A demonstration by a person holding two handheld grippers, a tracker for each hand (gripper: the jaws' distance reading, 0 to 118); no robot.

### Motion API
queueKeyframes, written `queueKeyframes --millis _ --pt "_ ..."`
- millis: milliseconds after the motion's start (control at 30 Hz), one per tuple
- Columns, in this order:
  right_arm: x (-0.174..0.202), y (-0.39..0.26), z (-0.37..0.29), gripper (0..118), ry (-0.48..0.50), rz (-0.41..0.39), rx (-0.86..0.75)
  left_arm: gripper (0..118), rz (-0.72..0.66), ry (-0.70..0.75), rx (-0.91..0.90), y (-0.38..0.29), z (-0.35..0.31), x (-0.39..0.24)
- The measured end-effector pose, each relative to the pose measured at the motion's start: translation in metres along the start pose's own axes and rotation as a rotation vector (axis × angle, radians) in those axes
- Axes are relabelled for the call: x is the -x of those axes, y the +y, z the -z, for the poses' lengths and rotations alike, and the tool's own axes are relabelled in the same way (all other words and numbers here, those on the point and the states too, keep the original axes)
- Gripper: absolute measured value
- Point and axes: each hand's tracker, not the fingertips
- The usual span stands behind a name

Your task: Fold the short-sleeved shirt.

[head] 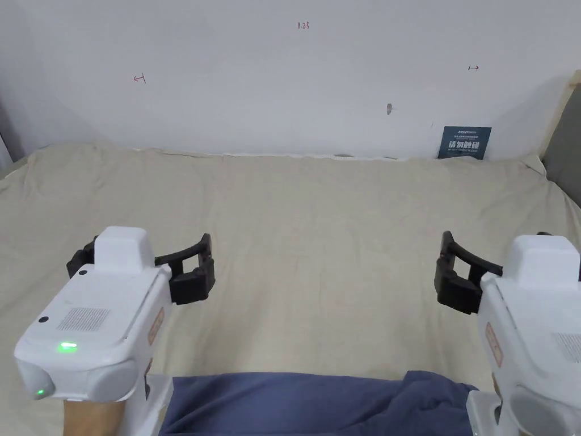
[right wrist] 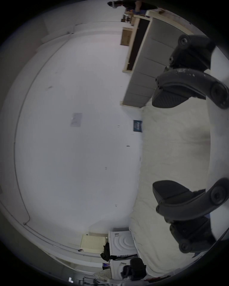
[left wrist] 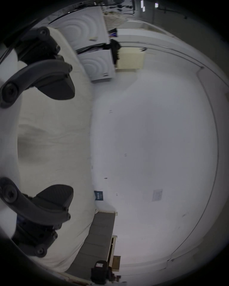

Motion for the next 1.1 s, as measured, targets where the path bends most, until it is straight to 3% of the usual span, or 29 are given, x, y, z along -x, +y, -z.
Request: queueKeyframes --millis 67,100,133,167,200,233,467,600,733,1100 --pt "0.006 0.003 -0.002 57 0.002 -0.005 -0.009 77 0.005 0.002 -0.014 0.001 -0.001 -0.006" --pt "0.008 0.004 -0.003 50 0.006 -0.005 -0.015 70 0.008 -0.016 -0.016 -0.003 0.004 -0.005" --pt "0.009 0.004 -0.004 50 0.008 -0.001 -0.025 70 0.007 -0.027 -0.021 -0.004 0.004 -0.006" --pt "0.010 0.004 -0.005 29 0.006 0.001 -0.031 43 0.003 -0.028 -0.019 -0.006 0.005 -0.008" --pt "0.012 0.003 -0.005 2 0.003 0.001 -0.035 4 0.003 -0.034 -0.017 -0.006 0.004 -0.011" --pt "0.013 0.003 -0.005 1 -0.003 0.003 -0.040 1 0.004 -0.025 -0.011 -0.006 0.000 -0.016" --pt "0.016 0.000 0.000 1 0.011 0.002 -0.032 0 -0.041 -0.031 0.048 -0.015 0.006 -0.002" --pt "0.019 -0.003 0.005 1 0.024 0.002 -0.010 0 -0.227 -0.098 0.210 -0.027 0.024 0.038" --pt "0.024 -0.008 0.013 1 0.035 0.001 0.014 0 -0.452 -0.257 0.408 -0.059 0.049 0.097" --pt "0.043 -0.027 0.035 1 0.075 -0.017 0.098 0 -0.633 -0.261 0.789 -0.165 0.047 0.196"
